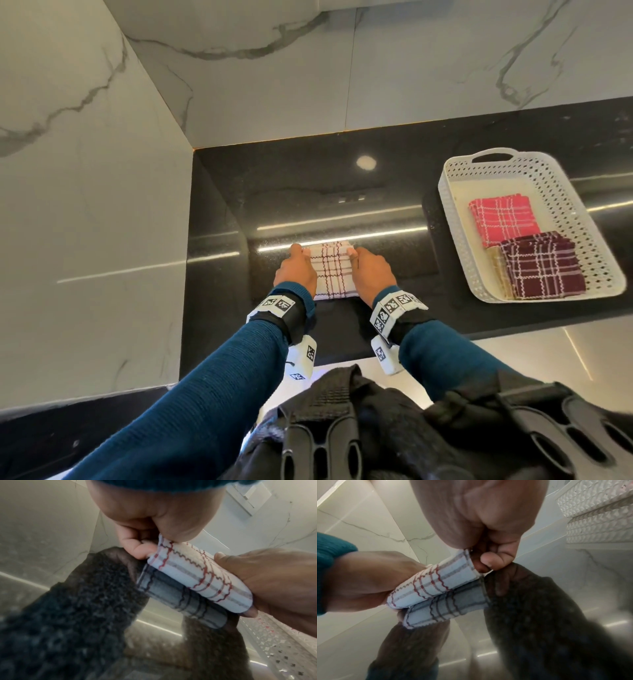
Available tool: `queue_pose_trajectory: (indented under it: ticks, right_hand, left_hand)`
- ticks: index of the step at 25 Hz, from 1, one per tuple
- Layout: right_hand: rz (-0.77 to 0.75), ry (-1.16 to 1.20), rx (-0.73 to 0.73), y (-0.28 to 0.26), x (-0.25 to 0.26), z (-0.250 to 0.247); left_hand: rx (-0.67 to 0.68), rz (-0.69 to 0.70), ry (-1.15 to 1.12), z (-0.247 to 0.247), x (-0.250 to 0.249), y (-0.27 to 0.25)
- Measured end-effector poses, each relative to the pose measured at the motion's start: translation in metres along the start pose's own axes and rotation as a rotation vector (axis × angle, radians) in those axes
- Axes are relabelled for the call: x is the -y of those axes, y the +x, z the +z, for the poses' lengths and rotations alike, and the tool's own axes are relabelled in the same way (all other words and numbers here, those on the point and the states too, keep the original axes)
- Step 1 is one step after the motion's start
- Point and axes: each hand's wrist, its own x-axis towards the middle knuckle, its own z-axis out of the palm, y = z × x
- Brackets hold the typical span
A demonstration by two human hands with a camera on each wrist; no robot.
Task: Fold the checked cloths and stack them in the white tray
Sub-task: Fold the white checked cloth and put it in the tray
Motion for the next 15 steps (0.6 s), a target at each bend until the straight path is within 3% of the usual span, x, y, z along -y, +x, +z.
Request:
queue_pose_trajectory:
  ticks: [4,10,15]
  right_hand:
    - [0.016,-0.088,0.029,0.004,0.005,-0.001]
    - [0.053,-0.192,0.099,0.016,0.016,-0.007]
    - [0.173,-0.063,0.110,0.022,0.018,-0.023]
  left_hand:
    - [0.029,-0.003,0.026,-0.003,-0.006,0.003]
    - [0.078,-0.133,0.039,-0.008,-0.023,0.002]
    - [0.073,-0.278,-0.022,-0.023,-0.029,-0.001]
